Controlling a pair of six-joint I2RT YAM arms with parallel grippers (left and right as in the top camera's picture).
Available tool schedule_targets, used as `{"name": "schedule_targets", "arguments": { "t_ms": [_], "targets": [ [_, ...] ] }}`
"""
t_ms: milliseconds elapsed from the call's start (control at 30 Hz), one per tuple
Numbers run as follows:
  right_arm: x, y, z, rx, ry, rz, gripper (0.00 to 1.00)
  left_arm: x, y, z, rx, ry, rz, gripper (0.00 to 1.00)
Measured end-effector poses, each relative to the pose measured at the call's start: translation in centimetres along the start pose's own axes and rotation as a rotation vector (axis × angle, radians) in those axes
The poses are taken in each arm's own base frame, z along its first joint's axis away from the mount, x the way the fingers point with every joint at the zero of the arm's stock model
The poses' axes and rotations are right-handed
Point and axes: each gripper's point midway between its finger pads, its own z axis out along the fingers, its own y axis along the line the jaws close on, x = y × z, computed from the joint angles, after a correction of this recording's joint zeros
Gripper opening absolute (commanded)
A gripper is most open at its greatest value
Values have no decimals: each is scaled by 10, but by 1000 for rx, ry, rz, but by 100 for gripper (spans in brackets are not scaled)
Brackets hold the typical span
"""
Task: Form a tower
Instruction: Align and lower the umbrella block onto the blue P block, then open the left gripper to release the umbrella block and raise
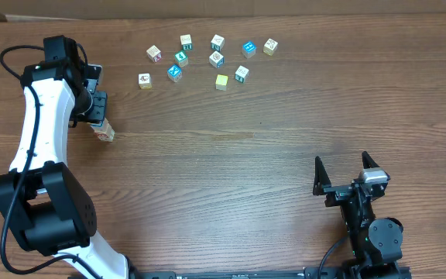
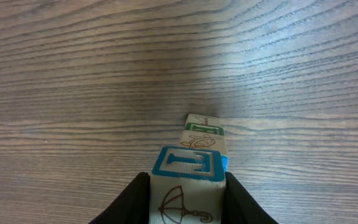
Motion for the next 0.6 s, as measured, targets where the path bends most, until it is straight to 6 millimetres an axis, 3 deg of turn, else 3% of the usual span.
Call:
{"name": "schedule_targets", "arguments": {
  "t_ms": [600],
  "targets": [
    [0,0,0,0,0,1,100,4,-4,0,19,15,27,32]
  ]
}}
